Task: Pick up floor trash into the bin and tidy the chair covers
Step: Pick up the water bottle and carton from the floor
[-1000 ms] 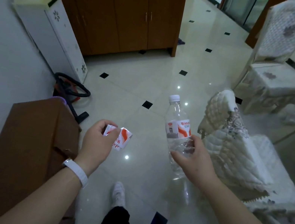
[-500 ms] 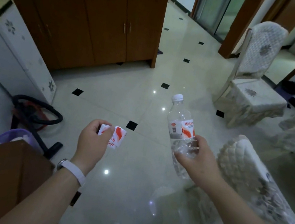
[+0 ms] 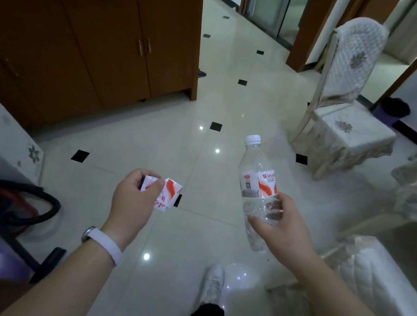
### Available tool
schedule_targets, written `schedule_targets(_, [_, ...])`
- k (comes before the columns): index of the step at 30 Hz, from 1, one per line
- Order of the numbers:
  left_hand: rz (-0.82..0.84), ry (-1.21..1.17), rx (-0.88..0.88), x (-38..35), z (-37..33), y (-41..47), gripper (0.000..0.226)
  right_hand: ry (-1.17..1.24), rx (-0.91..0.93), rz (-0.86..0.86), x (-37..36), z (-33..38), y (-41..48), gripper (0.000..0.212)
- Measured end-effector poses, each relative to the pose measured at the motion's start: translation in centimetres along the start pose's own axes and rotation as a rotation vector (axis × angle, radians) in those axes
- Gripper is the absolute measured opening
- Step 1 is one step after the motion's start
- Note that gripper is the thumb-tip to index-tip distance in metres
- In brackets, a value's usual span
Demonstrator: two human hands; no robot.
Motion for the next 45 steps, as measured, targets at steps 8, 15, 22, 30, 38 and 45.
schedule_targets(8, [-0.001,0.123,-0.014,-8.2,-6.9,11.4,0.007,0.144,-0.048,-0.021,2.1,-1.4,15.5,0.055])
schedule_targets(15, [0.039,0.184,-0.079,-16.7,-14.0,20.0,0.002,0.112,-0.048,-0.111,7.8,-2.2,27.5,0.067])
schedule_targets(22, [0.117,0.168,-0.077,-23.3,-17.0,27.3,0.002,0.1,-0.071,-0.136,10.0,-2.8,35.3,0.066])
schedule_targets(30, [0.227,0.196,-0.097,-29.1,-19.4,38.2,0.006,0.09,-0.126,-0.184,9.4,-2.3,44.8,0.047])
schedule_targets(38, [0.396,0.217,-0.123,-34.8,-24.7,54.0,0.003,0.045,-0.2,-0.294,8.4,1.3,58.0,0.045])
schedule_targets(45, [0.484,0.176,-0.12,-40.2,-29.3,65.0,0.006,-0.043,-0.234,-0.339,7.9,2.8,66.8,0.04])
Point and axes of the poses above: each hand's wrist, its own y-axis towards the middle knuckle, its own x-axis out of the back of the hand, z = x × y, the point moved 6 cm from there along y, towards the middle knuckle, and after that the axes turned 8 degrees about x, right-handed, at the moved point
